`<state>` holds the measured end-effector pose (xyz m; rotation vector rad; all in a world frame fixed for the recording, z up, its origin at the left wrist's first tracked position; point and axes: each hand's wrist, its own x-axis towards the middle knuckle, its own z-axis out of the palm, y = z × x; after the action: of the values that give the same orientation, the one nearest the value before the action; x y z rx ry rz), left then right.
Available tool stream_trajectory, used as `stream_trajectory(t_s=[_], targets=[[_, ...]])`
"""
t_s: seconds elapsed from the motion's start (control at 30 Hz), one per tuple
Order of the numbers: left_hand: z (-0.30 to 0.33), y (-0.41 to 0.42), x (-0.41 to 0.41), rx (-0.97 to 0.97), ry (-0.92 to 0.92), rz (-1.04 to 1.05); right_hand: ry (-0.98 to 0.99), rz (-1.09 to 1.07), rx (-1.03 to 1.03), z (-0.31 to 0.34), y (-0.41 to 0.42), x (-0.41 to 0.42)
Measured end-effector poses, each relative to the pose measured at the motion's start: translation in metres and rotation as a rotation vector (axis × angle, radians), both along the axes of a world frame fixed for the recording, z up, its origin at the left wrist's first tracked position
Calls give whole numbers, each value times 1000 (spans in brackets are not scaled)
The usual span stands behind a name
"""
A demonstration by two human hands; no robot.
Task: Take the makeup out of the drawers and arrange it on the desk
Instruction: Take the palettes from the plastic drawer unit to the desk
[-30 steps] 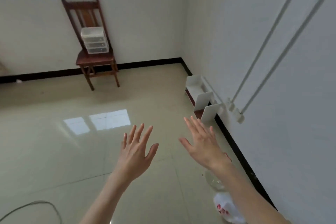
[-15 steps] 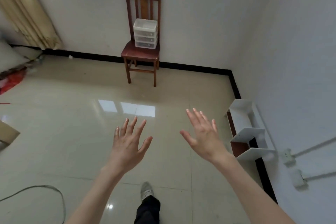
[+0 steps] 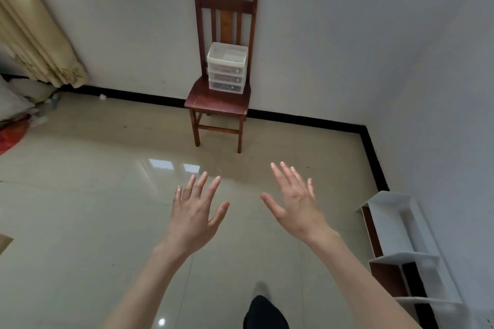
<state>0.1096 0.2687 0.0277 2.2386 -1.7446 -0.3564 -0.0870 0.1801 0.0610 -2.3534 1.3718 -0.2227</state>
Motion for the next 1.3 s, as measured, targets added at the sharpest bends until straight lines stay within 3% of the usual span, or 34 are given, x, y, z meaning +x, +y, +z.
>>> stream_trajectory(t_s=[0.53,1.03,1.3], targets=[[16,-353,136,10,-102,26,21,110,8,4,-362,139],[-64,-609,314,191,-21,-27,144,101,112,-59,-621,325],[-90,-747,393,181,23,-70,209,59,118,-86,-742,410]])
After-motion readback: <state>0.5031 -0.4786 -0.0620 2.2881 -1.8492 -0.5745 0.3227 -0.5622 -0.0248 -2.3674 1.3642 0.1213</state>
